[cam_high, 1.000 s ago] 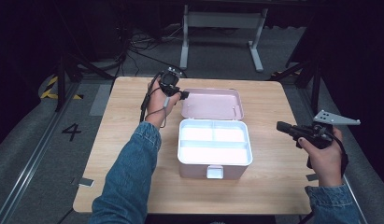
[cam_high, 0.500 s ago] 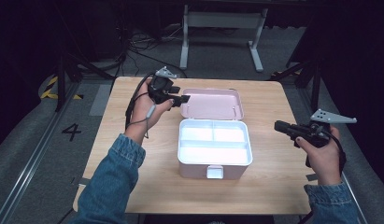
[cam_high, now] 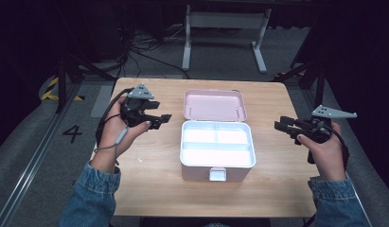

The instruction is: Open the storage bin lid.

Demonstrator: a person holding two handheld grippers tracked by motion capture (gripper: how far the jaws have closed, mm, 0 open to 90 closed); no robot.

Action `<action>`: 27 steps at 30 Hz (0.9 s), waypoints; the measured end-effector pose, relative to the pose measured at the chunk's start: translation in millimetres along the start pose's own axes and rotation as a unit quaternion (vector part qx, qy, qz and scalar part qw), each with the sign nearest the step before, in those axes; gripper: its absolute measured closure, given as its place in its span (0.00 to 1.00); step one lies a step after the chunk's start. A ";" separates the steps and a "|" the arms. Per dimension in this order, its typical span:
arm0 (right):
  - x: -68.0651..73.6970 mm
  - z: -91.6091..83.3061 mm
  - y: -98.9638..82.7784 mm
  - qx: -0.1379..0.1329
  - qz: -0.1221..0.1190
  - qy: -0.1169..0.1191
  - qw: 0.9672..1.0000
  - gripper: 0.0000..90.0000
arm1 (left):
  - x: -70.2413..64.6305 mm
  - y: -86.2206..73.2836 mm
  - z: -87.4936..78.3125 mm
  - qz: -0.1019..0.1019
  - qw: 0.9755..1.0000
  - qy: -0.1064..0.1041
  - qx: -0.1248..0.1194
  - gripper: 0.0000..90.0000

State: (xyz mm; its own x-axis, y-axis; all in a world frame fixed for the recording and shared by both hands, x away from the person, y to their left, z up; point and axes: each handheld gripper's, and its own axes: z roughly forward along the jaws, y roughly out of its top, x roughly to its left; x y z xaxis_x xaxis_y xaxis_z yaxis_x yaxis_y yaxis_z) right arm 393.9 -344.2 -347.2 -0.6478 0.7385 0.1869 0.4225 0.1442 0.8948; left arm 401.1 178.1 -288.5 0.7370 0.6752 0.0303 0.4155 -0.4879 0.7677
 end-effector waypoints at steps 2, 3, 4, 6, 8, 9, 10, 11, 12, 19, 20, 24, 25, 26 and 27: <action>-2.6 0.5 -0.6 0.001 0.000 -0.006 1.000 0.60 | 2.8 -10.1 -6.9 -0.017 1.000 0.007 0.001 0.42; -3.6 0.0 -0.9 0.002 0.000 -0.007 1.000 0.59 | 3.3 -13.8 -9.3 -0.020 1.000 0.009 0.000 0.42; -4.0 -0.5 -0.9 0.002 0.001 -0.009 1.000 0.59 | 4.0 -19.5 -13.2 -0.019 1.000 0.013 0.001 0.42; -4.7 -1.9 -0.8 0.002 0.001 -0.011 1.000 0.59 | 3.6 -27.6 -17.1 -0.022 1.000 0.020 0.007 0.41; -5.9 -3.2 -0.9 0.005 -0.004 -0.015 1.000 0.56 | 3.6 -38.6 -19.9 -0.021 0.999 0.028 0.013 0.40; -6.9 -3.3 -1.8 0.014 -0.006 -0.015 1.000 0.55 | 3.4 -43.8 -20.3 -0.023 0.999 0.029 0.016 0.39; -7.9 -3.0 -3.1 0.024 -0.009 -0.017 1.000 0.54 | 4.1 -49.6 -21.0 -0.021 0.999 0.031 0.023 0.39; -9.3 -2.7 -5.0 0.034 -0.017 -0.023 0.999 0.54 | 4.4 -54.2 -21.1 -0.024 0.999 0.031 0.026 0.38; -10.8 -2.8 -6.5 0.040 -0.021 -0.029 0.999 0.54 | 5.6 -59.6 -20.5 -0.024 0.999 0.031 0.029 0.38; -22.5 -3.6 -15.6 0.073 -0.033 -0.074 0.994 0.51 | 12.8 -79.0 -7.8 -0.029 0.997 0.033 0.064 0.37; -24.0 -3.4 -17.0 0.080 -0.035 -0.076 0.993 0.50 | 13.5 -82.4 -4.6 -0.024 0.997 0.034 0.069 0.36; -28.8 -2.1 -20.9 0.088 -0.035 -0.085 0.992 0.49 | 17.1 -90.4 1.6 -0.025 0.997 0.031 0.068 0.36; -30.6 -1.1 -22.4 0.090 -0.033 -0.084 0.992 0.48 | 17.9 -93.2 3.1 -0.030 0.997 0.031 0.071 0.35; -32.2 0.0 -23.9 0.092 -0.029 -0.085 0.992 0.48 | 18.6 -96.0 4.7 -0.034 0.996 0.032 0.076 0.35; -33.4 1.4 -25.7 0.095 -0.028 -0.086 0.991 0.47 | 20.1 -99.0 6.2 -0.034 0.995 0.038 0.090 0.35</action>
State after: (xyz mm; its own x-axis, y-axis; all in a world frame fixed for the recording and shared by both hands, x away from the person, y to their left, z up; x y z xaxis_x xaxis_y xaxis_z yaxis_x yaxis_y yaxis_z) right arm 405.6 -371.7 -377.0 -0.5622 0.8253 0.0522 0.5116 0.2975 0.8061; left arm 378.1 236.5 -367.9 0.6643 0.7467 0.0348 0.5569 -0.5255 0.6432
